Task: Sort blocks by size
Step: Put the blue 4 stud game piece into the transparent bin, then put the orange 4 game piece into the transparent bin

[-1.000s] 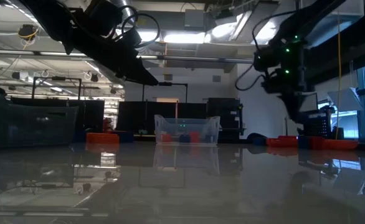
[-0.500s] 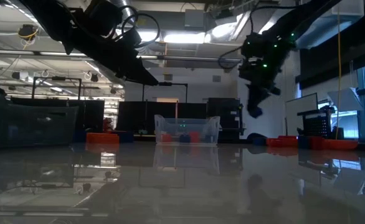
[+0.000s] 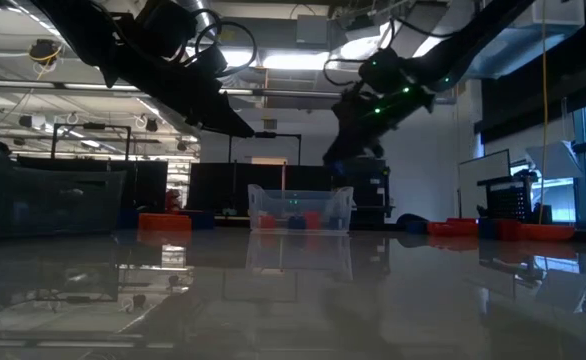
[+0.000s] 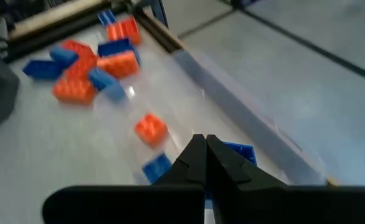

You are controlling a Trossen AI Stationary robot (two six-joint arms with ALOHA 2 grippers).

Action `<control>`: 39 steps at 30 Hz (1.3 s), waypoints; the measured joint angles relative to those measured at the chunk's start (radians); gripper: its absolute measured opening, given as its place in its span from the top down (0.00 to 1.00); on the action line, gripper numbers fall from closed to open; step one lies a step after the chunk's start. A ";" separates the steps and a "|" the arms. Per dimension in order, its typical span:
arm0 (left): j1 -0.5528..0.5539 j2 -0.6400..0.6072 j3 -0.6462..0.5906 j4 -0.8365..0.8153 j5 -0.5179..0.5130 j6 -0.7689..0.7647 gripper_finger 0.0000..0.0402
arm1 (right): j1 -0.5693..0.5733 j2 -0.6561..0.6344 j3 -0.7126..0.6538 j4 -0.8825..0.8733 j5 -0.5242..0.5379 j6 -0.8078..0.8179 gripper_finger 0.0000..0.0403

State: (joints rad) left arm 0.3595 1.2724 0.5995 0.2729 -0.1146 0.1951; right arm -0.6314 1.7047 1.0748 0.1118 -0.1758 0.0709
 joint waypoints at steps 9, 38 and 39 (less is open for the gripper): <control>0.000 0.000 0.000 0.000 0.000 -0.004 0.48 | 0.003 0.069 0.000 0.078 -0.021 0.027 0.92; 0.166 -0.095 0.122 -0.767 -0.118 -0.283 0.48 | 0.145 -0.099 -0.073 -0.110 -0.048 -0.177 0.52; 0.174 -0.095 0.122 -0.777 -0.118 -0.286 0.48 | 0.153 -0.099 -0.073 -0.110 -0.039 -0.185 0.52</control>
State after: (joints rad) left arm 0.5331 1.1770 0.7219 -0.5045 -0.2331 -0.0912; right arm -0.4788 1.6058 1.0019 0.0014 -0.2144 -0.1145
